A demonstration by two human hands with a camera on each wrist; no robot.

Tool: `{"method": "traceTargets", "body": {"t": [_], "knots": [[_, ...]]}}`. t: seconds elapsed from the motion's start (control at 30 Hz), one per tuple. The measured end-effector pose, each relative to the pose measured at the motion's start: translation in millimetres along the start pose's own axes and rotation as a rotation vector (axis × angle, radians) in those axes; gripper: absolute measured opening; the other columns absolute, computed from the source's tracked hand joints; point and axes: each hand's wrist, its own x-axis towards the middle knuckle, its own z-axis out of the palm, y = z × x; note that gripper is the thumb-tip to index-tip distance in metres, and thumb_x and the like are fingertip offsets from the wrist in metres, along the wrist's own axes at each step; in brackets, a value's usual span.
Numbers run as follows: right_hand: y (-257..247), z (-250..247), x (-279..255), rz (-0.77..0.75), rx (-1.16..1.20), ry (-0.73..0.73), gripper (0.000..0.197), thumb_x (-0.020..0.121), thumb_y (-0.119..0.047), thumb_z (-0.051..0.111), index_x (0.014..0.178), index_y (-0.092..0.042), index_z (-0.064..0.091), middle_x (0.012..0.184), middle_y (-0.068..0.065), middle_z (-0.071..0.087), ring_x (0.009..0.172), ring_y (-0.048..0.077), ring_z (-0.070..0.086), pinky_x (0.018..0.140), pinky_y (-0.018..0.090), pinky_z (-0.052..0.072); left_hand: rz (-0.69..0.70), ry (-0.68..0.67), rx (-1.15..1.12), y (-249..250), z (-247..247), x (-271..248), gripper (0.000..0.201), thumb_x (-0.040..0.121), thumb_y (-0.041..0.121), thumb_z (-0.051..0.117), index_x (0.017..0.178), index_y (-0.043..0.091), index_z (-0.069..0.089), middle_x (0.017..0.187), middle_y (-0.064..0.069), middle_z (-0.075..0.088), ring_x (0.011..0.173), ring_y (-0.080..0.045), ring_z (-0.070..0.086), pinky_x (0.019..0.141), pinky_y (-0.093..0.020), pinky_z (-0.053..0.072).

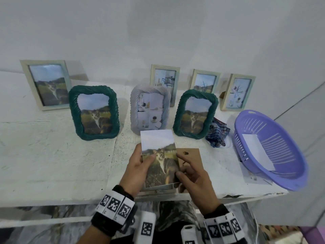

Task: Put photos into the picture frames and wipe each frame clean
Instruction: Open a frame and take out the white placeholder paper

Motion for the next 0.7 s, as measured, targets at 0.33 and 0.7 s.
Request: {"method": "traceTargets", "body": {"t": [0.33, 0.7], "knots": [[21.2, -114.9, -74.1, 0.102, 0.05, 0.363, 0.033, 0.092, 0.011, 0.05, 0.112, -0.01, 0.065, 0.068, 0.014, 0.059, 0.052, 0.019, 0.047, 0.049, 0.025, 0.04, 0.192, -0.278, 0.638, -19.2, 72.2, 29.1, 0.039, 0.093, 0.019, 0.061, 0.13, 0.029, 0.051, 0.126, 0.013, 0.058, 0.112, 0.004, 0.055, 0.093, -0.018, 0.048], [55.1, -230.8, -149.4, 0.271, -0.118, 0.462, 0.036, 0.085, 0.02, 0.051, 0.099, -0.006, 0.071, 0.067, 0.0, 0.07, 0.046, 0.013, 0.05, 0.048, 0.022, 0.043, 0.585, -0.58, 1.29, -77.8, 233.1, 49.4, 0.054, 0.083, 0.043, 0.07, 0.132, 0.032, 0.051, 0.154, -0.003, 0.021, 0.14, -0.022, 0.023, 0.112, -0.04, 0.028]]}}
